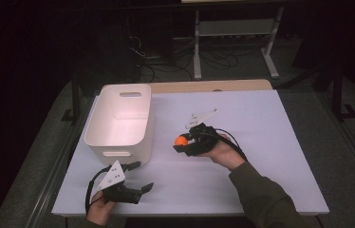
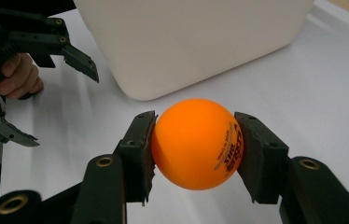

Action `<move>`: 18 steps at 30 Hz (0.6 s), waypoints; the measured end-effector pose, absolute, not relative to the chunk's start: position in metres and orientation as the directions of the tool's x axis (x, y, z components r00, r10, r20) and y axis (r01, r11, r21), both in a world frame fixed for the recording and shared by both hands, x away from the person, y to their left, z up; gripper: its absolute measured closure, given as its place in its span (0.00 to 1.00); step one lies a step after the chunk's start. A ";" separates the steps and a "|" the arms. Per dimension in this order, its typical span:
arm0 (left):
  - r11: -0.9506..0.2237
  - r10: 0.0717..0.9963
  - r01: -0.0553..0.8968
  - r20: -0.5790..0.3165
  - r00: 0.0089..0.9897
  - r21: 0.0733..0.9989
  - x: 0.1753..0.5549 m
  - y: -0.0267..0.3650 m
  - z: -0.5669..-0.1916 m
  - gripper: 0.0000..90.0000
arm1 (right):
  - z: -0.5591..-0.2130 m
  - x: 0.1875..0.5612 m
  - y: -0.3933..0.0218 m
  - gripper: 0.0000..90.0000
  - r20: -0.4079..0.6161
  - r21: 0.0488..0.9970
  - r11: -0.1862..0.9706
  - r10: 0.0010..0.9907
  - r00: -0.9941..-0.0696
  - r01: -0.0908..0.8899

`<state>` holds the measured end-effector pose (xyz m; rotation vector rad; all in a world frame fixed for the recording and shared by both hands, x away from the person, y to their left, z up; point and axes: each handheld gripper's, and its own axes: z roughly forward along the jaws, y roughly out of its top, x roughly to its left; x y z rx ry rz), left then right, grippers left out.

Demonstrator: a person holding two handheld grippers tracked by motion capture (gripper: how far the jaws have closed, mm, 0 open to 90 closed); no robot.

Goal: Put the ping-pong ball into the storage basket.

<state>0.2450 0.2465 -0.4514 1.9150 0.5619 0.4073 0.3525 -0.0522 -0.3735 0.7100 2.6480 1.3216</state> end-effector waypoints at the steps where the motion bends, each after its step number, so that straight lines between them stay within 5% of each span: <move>1: -0.339 0.555 0.198 0.026 0.832 0.920 0.245 0.246 -0.451 0.16 | -0.373 0.353 -0.052 0.55 0.114 0.778 0.516 0.448 -0.887 0.360; 18: -0.339 0.554 0.196 0.027 0.832 0.920 0.245 0.247 -0.451 0.16 | -0.348 0.360 -0.046 0.55 0.100 0.792 0.508 0.441 -0.892 0.340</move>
